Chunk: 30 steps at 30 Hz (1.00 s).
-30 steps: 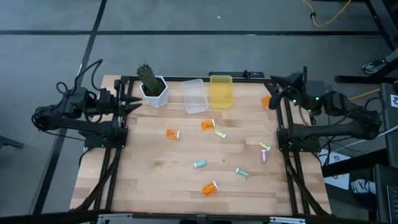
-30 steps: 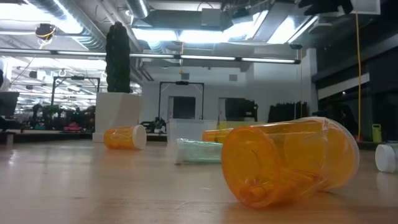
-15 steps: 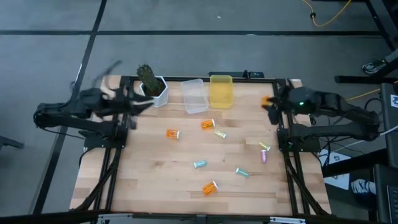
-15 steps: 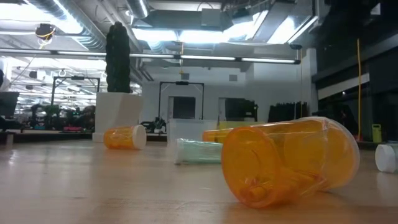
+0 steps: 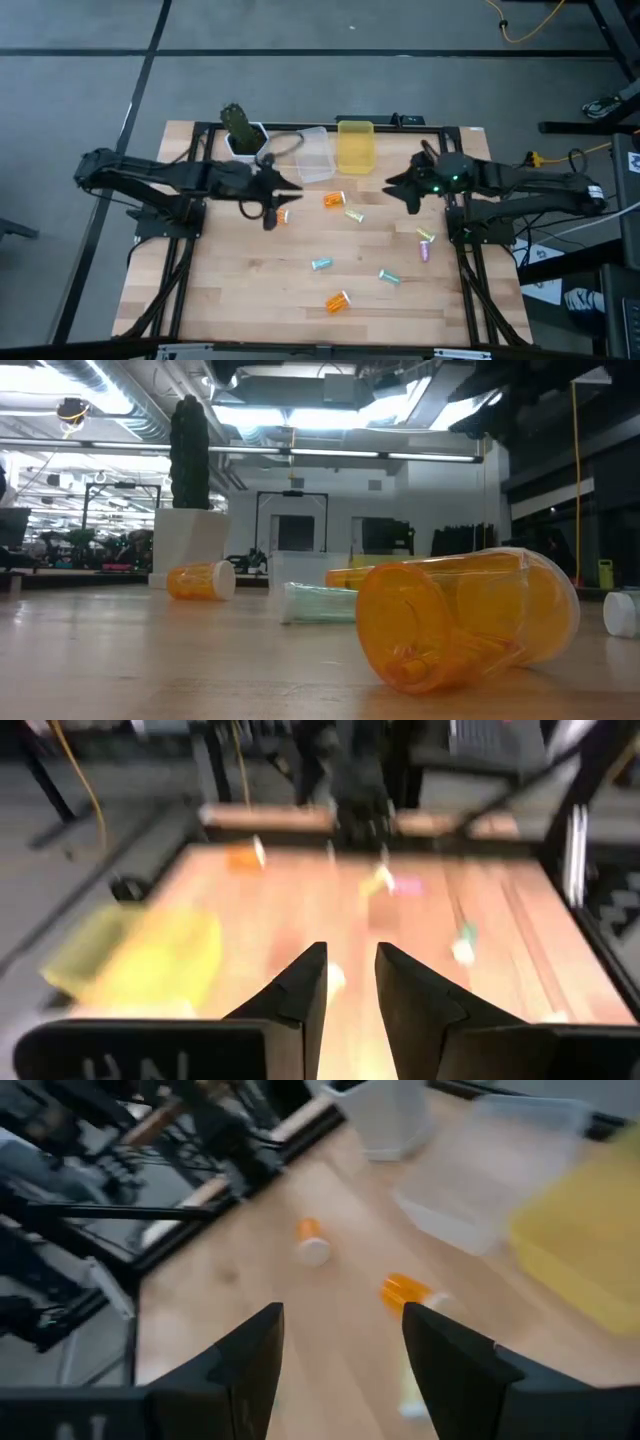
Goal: Pick and place medicine bottles into bin by pill shape (circle, oval)
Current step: Prepare the white bin
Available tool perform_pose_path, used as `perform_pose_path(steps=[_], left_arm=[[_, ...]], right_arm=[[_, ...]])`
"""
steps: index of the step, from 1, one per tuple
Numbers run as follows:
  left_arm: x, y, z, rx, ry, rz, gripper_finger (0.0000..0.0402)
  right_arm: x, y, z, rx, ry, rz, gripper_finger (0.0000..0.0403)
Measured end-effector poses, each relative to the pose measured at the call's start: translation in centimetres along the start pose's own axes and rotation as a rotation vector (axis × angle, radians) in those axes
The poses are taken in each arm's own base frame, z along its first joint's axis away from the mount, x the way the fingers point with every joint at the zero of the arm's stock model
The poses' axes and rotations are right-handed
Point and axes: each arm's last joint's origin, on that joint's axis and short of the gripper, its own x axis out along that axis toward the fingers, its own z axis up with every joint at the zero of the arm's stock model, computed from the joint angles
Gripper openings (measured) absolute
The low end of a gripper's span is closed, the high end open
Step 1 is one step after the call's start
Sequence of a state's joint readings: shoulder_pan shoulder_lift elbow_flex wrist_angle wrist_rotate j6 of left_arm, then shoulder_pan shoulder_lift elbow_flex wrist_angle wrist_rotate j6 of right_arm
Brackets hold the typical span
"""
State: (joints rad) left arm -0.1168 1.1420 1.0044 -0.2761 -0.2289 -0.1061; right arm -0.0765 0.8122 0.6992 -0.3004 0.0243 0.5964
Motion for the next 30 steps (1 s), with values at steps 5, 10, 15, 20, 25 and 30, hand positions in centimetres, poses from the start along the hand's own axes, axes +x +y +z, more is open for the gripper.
perform_pose_path(steps=[5, 10, 15, 20, 25, 30], left_arm=[[-0.9, -1.8, -0.3, -0.039, 0.088, -0.06, 0.0082], [-2.8, -3.1, -0.6, -0.033, 0.108, -0.117, 0.0082], [-4.4, -3.5, -0.4, -0.019, 0.066, -0.083, 0.0082], [-5.2, -3.3, -0.2, -0.022, 0.035, -0.022, 0.0082], [-5.5, -3.1, -0.3, -0.074, 0.035, 0.007, 0.0082], [-5.5, -3.0, -0.5, -0.07, 0.055, 0.026, 0.0082]], right_arm=[[3.3, 0.6, -0.8, -0.007, 0.091, -0.012, 0.0209], [6.9, 1.7, -0.3, -0.056, 0.173, -0.051, 0.0209], [10.3, 2.3, 0.4, -0.128, 0.239, -0.111, 0.0209], [13.3, 2.5, 0.2, -0.227, 0.31, -0.139, 0.0209], [16.5, 2.2, -0.6, -0.315, 0.41, -0.113, 0.0209], [19.8, 1.6, -0.6, -0.313, 0.442, -0.129, 0.0209]])
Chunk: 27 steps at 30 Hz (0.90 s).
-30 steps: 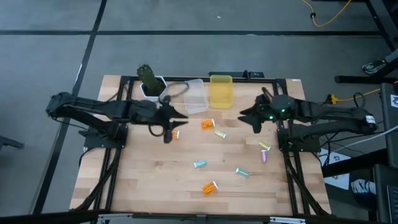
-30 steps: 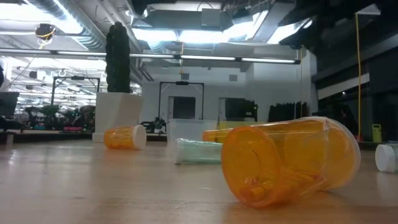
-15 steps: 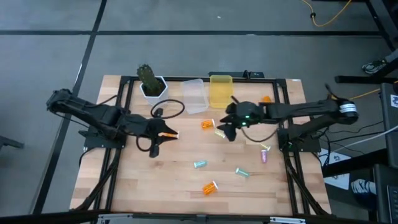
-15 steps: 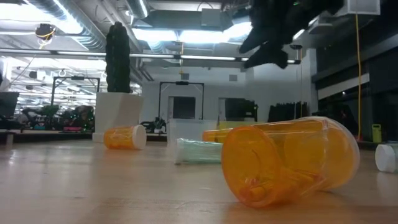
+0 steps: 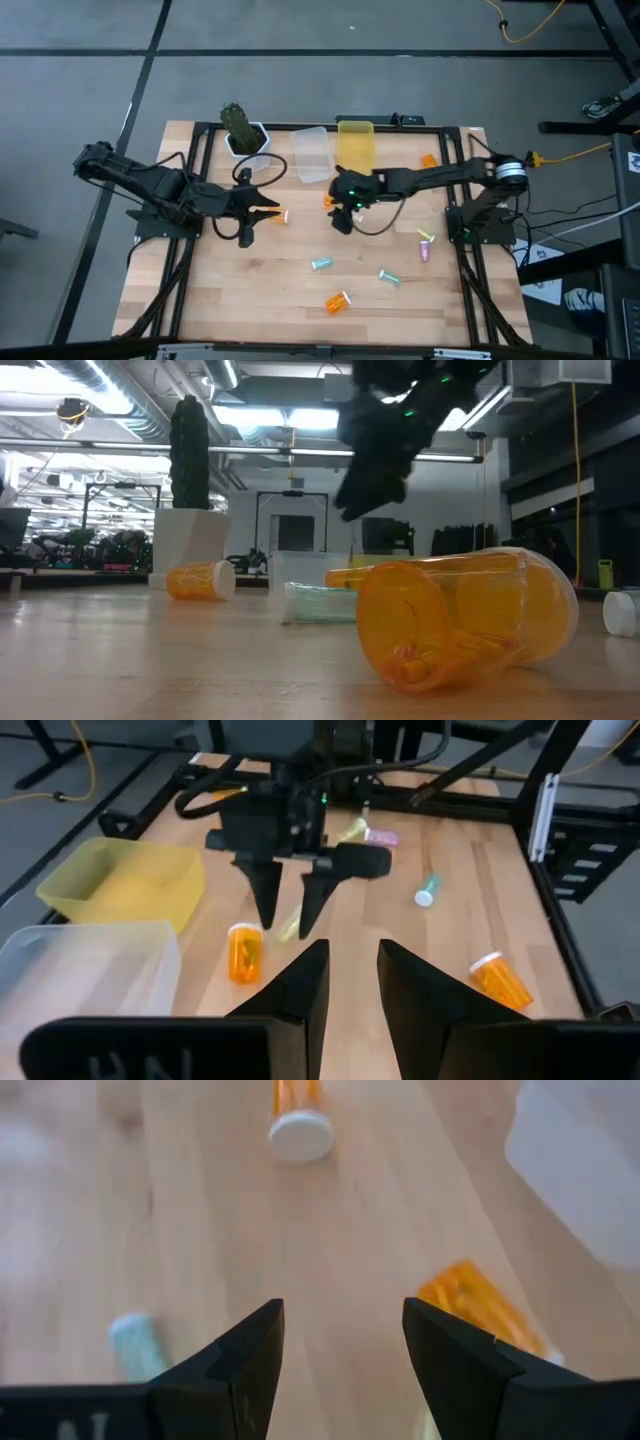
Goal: Pick and place medicine bottles into bin by pill shape (circle, oval)
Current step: Prepare the white bin
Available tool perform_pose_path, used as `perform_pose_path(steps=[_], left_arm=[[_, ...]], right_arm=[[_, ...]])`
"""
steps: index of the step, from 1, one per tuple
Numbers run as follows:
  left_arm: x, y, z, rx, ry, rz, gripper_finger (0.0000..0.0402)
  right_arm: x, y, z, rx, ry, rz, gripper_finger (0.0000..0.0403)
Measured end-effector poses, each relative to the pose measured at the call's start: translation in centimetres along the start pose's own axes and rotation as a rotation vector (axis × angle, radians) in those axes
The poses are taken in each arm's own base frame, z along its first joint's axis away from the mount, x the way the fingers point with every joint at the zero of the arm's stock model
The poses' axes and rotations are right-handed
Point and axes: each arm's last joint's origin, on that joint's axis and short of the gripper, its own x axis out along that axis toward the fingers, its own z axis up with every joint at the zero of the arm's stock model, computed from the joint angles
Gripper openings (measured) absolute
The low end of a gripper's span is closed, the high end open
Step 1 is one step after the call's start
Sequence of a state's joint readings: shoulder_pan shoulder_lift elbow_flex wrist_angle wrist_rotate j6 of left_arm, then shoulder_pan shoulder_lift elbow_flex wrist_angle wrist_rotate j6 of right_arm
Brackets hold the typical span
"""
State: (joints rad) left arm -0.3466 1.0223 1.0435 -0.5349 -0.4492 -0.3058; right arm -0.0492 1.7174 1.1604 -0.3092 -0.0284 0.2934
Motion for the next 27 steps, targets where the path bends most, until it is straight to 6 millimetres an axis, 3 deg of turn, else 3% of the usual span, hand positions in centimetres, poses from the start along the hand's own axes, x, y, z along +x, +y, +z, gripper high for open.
perform_pose_path(steps=[9, 14, 21, 27], left_arm=[[-0.1, 0.1, -0.1, 0.004, 0.006, 0.013, 0.0082], [-1.7, 0.8, 0.0, -0.008, -0.016, 0.006, 0.0082], [-5.1, 2.4, 0.4, -0.026, -0.108, -0.021, 0.0082], [-6.5, 3.2, 0.5, -0.046, -0.149, -0.034, 0.0082]], right_arm=[[5.3, -1.8, 3.8, -0.088, 0.0, -0.042, 0.0209], [7.6, -3.5, 4.8, -0.057, 0.033, -0.074, 0.0209], [9.3, -5.4, 5.5, -0.008, 0.032, -0.101, 0.0209], [10.1, -7.0, 6.4, 0.02, 0.01, -0.144, 0.0209]])
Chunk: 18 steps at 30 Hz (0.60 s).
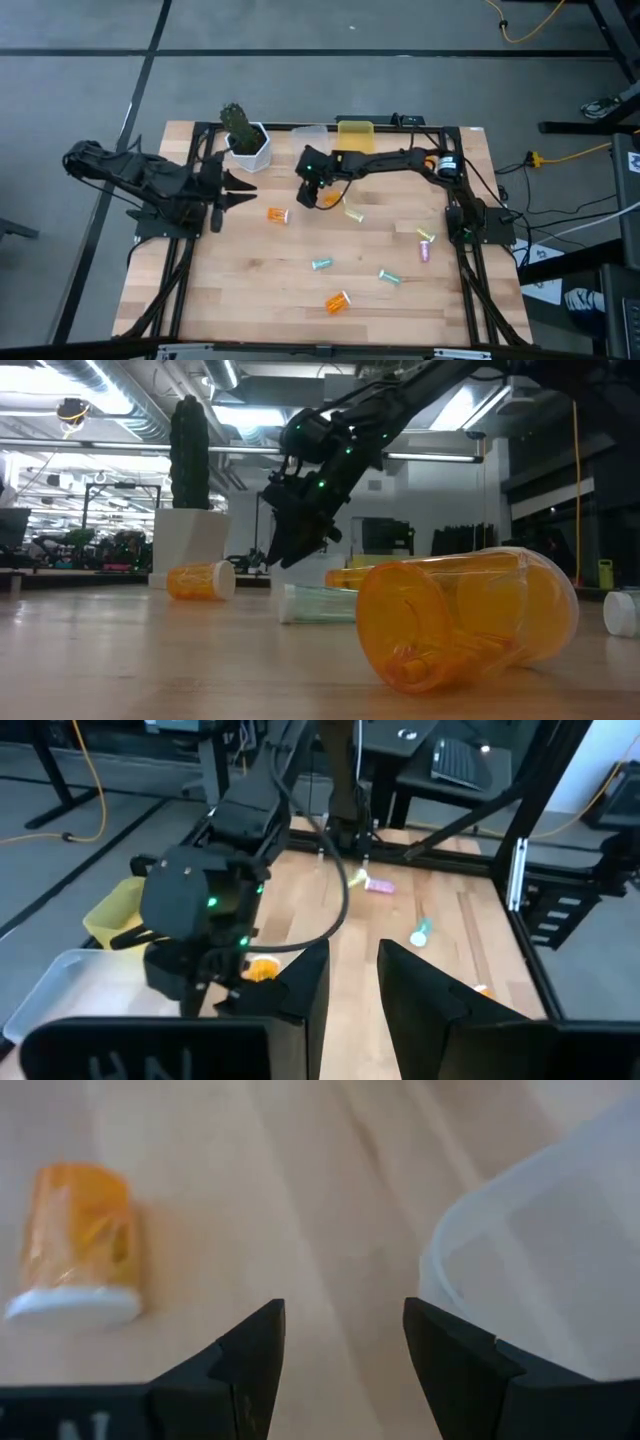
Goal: Pick and place medicine bottles into bin by pill shape (circle, oval)
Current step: Prepare the white bin, then put the left orange pill bottle into the white bin
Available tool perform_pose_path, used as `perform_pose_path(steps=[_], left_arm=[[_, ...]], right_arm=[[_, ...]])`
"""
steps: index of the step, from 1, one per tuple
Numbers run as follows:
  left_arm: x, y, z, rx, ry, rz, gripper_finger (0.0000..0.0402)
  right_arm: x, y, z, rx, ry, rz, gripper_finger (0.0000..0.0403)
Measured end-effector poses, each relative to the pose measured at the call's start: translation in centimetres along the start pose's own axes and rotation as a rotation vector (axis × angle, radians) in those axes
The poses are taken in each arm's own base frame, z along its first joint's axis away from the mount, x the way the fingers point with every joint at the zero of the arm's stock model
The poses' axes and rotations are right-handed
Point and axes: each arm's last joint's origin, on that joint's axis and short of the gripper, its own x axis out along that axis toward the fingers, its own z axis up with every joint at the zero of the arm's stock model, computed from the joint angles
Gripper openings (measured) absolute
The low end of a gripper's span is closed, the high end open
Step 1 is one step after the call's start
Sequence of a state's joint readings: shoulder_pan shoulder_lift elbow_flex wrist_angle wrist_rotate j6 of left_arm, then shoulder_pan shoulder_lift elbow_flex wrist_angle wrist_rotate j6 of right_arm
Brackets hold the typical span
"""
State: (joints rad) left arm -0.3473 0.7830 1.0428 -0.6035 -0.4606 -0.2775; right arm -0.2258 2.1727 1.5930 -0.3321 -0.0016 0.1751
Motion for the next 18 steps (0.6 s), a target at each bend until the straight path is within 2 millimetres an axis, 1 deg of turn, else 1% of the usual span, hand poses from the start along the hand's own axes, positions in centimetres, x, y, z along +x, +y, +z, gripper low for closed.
perform_pose_path(steps=[3, 9, 12, 18], left_arm=[[-0.1, 0.1, -0.2, 0.008, 0.017, 0.004, 0.0082], [-0.1, 0.2, -0.5, 0.024, 0.048, 0.012, 0.0082], [0.1, 0.1, -0.6, 0.029, 0.059, 0.014, 0.0082], [0.1, 0.1, -0.6, 0.029, 0.058, 0.014, 0.0082]], right_arm=[[0.2, -0.5, 0.7, 0.013, -0.021, -0.008, 0.0209], [-0.2, -1.4, 2.4, 0.03, -0.08, -0.042, 0.0209], [-0.3, -1.8, 2.7, 0.037, -0.087, -0.035, 0.0209], [-0.5, -1.7, 2.8, 0.048, -0.082, 0.009, 0.0209]])
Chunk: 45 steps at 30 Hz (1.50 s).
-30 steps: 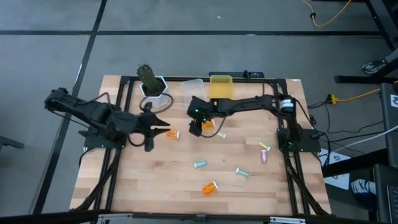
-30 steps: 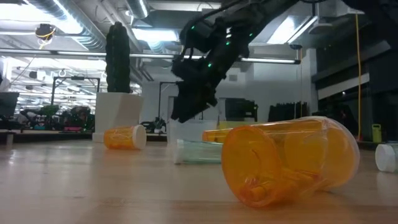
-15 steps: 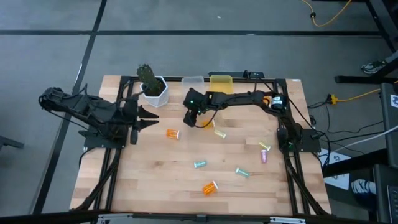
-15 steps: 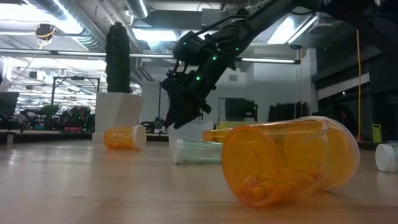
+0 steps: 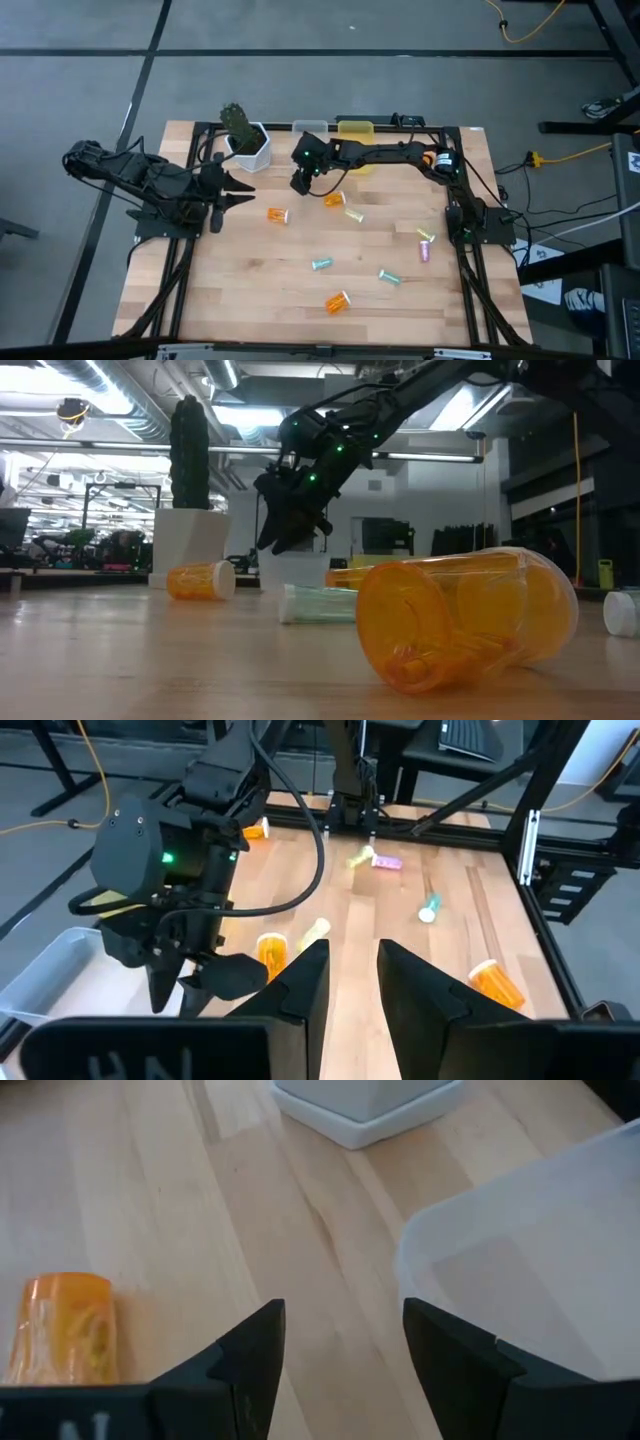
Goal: Pick and place medicine bottles into bin by pill shape (circle, oval)
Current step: Put the left orange pill bottle into the white bin
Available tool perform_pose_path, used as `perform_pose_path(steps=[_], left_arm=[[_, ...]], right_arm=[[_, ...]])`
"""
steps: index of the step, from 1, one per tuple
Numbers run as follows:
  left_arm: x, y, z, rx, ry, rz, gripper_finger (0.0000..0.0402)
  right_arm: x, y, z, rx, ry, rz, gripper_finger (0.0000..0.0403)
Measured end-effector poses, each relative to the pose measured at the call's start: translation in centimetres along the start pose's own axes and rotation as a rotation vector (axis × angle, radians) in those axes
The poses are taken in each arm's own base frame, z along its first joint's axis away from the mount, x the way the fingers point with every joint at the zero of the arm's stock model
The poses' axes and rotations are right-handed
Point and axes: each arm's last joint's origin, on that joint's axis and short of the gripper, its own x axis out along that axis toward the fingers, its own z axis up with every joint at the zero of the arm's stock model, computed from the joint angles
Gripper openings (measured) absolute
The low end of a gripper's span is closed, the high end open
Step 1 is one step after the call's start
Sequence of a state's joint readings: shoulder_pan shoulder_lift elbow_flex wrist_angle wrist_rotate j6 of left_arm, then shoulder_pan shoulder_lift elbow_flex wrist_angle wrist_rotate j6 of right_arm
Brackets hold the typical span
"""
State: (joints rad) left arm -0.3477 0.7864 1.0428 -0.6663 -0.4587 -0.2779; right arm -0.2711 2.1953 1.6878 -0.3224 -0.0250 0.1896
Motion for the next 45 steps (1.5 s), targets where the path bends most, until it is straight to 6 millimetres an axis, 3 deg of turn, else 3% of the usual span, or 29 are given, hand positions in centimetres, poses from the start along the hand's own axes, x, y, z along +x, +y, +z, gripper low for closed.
perform_pose_path(steps=[8, 12, 18, 25, 28, 34, 40, 45], left_arm=[[0.0, 0.0, 0.0, -0.001, 0.0, 0.0, 0.0082], [0.0, 0.0, 0.0, -0.002, -0.001, 0.0, 0.0082], [0.0, 0.0, 0.0, -0.002, -0.001, 0.0, 0.0082], [0.0, 0.0, 0.0, -0.001, 0.0, 0.0, 0.0082], [0.0, 0.0, 0.0, -0.001, -0.001, 0.0, 0.0082], [0.0, 0.0, 0.0, -0.002, -0.002, 0.0, 0.0082], [0.0, 0.0, 0.2, -0.009, -0.018, -0.004, 0.0082], [0.0, 0.0, 0.2, -0.01, -0.02, -0.005, 0.0082]], right_arm=[[-3.3, 1.2, 1.1, 0.023, -0.011, 0.016, 0.0209], [-7.6, 2.0, 1.9, -0.017, 0.002, 0.008, 0.0209], [-15.3, 1.9, 1.0, -0.085, 0.181, -0.023, 0.0209], [-23.2, 1.7, -1.5, -0.094, 0.292, -0.05, 0.0209], [-25.5, 1.3, -3.1, -0.099, 0.291, -0.07, 0.0209], [-27.8, 0.2, -7.7, -0.055, 0.283, -0.087, 0.0209], [-27.7, -1.0, -13.1, 0.125, 0.32, -0.125, 0.0209], [-27.1, -1.9, -16.3, 0.264, 0.341, -0.199, 0.0209]])
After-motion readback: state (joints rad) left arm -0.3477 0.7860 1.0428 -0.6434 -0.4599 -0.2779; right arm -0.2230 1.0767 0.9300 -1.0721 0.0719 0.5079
